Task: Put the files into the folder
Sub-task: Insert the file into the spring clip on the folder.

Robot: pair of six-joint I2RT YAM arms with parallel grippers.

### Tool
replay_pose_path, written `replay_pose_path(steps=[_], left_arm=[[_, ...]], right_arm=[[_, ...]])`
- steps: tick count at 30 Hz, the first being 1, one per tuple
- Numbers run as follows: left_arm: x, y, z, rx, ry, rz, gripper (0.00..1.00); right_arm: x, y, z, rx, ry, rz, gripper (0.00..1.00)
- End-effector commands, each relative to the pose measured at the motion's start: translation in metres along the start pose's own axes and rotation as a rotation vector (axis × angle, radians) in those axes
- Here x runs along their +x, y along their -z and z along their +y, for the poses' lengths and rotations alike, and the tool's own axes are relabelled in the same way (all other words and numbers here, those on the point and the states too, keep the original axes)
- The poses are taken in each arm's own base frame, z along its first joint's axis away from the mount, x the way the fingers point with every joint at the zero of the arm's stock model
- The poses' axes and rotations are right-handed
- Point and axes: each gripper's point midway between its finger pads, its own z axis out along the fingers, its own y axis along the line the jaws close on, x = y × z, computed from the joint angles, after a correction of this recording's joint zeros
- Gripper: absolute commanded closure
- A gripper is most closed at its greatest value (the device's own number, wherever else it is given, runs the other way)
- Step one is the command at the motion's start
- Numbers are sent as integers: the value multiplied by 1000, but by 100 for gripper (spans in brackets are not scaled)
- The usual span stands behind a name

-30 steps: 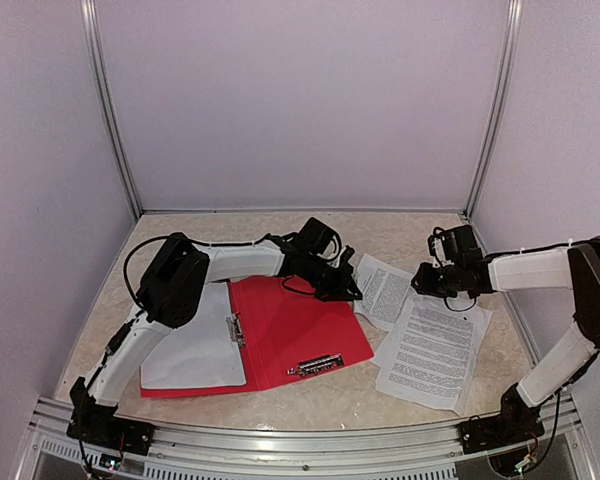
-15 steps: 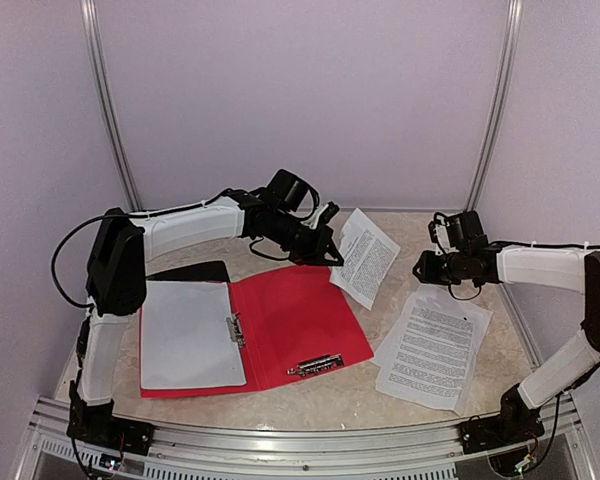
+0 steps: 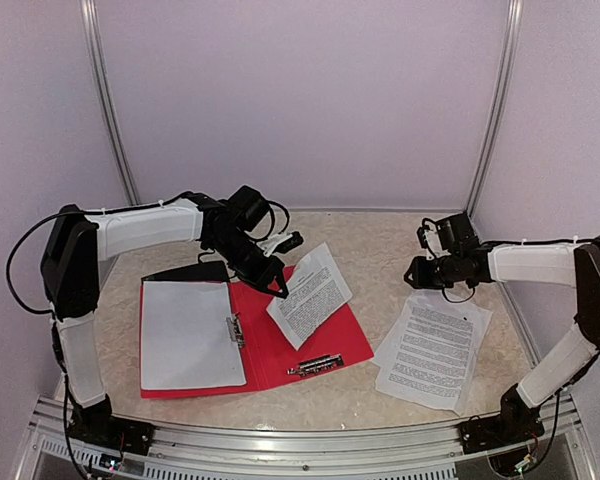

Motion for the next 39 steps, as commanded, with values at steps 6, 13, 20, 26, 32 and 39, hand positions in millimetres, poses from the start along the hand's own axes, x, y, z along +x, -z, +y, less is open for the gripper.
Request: replay_pose_path(steps=[6, 13, 20, 26, 32, 39], left_arm=[[34, 16, -14, 88, -200, 78, 100], [43, 12, -21, 157, -185, 124, 100], [52, 3, -24, 212, -149, 156, 99], [62, -7, -16, 188, -168, 167, 96], [67, -13, -8, 163, -205, 171, 92], [72, -20, -6, 176, -230, 174, 94]], right_arm=[[3, -17, 17, -57, 55, 41, 70], [8, -21, 18, -60, 72, 49, 70], [13, -24, 18, -63, 76, 63, 70], [13, -24, 19, -62, 76, 63, 70], [15, -25, 19, -62, 73, 68, 70], [17, -27, 22, -65, 75, 73, 70]])
